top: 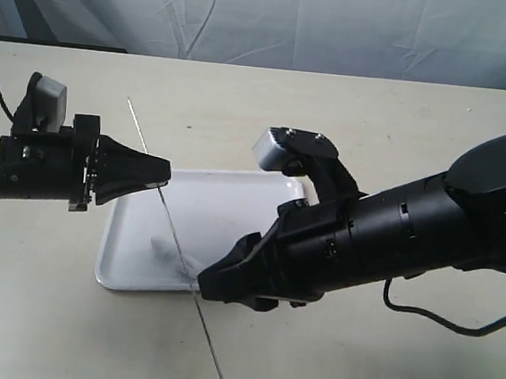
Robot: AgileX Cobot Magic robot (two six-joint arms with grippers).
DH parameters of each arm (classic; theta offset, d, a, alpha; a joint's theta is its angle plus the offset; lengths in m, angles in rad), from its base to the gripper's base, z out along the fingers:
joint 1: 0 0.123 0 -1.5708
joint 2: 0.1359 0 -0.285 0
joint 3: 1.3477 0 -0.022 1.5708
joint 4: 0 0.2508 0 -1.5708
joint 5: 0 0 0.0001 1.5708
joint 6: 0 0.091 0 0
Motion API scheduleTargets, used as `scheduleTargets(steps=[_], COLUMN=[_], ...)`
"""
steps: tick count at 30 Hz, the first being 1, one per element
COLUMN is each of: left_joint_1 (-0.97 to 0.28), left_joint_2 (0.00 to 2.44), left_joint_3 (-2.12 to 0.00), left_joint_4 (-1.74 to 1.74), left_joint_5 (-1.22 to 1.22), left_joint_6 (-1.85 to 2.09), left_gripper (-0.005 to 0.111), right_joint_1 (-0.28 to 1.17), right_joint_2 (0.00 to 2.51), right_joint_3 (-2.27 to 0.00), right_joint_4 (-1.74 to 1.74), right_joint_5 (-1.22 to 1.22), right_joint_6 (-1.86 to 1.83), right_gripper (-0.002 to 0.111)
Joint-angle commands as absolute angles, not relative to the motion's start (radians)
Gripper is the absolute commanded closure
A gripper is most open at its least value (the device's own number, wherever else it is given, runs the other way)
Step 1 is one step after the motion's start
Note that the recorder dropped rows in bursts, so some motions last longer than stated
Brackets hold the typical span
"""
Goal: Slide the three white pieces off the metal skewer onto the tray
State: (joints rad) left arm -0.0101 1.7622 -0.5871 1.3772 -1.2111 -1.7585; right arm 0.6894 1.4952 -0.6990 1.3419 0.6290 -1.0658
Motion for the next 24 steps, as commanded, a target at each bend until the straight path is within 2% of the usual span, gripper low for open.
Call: scheduleTargets(steps=[1, 8, 17, 20, 24], left_joint_1=[-0.060, -0.121, -0.121, -0.121, -0.123], left_joint_2=[1.750, 1.750, 1.750, 1.750, 1.750], left_joint_3=[-0.612, -0.640, -0.648, -0.648, -0.648], left_joint_4=[1.387, 1.375, 1.370, 1.362, 1.352], left_joint_5=[-1.221, -1.221, -1.221, -1.221, -1.221], left_joint_6=[-1.788, -1.797, -1.799, -1.799, -1.799], left_gripper=[0.107, 0.107, 0.107, 0.107, 0.107], right_joint_1=[0.688, 0.688, 0.688, 0.688, 0.688], right_joint_2=[1.531, 1.567, 1.568, 1.568, 1.568], right_joint_3=[-0.703, -0.703, -0.703, -0.703, -0.703], right_joint_4=[1.333, 1.335, 1.335, 1.337, 1.344], right_joint_5=[0.639, 0.641, 0.647, 0.662, 0.685], right_joint_6=[-1.061, -1.061, -1.061, -1.061, -1.061], right_gripper=[0.070, 0.070, 0.071, 0.080, 0.103])
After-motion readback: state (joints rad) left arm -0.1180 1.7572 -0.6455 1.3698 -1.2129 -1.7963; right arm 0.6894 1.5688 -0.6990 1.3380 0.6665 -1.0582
